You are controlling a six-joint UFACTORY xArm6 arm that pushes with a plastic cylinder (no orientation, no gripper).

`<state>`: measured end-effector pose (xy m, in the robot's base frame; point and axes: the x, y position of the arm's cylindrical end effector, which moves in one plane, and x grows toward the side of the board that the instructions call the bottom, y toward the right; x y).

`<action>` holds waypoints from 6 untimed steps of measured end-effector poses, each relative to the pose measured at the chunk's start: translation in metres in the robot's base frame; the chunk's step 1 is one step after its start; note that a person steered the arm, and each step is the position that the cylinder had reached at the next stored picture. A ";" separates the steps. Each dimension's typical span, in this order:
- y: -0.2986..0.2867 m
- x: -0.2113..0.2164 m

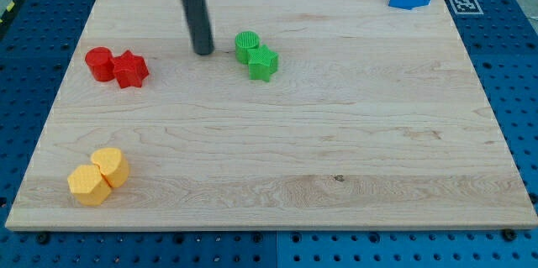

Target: Separate the green blocks

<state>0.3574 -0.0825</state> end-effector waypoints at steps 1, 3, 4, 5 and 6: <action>0.059 0.000; 0.145 0.009; 0.202 0.012; 0.259 0.012; 0.280 0.019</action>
<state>0.3767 0.1972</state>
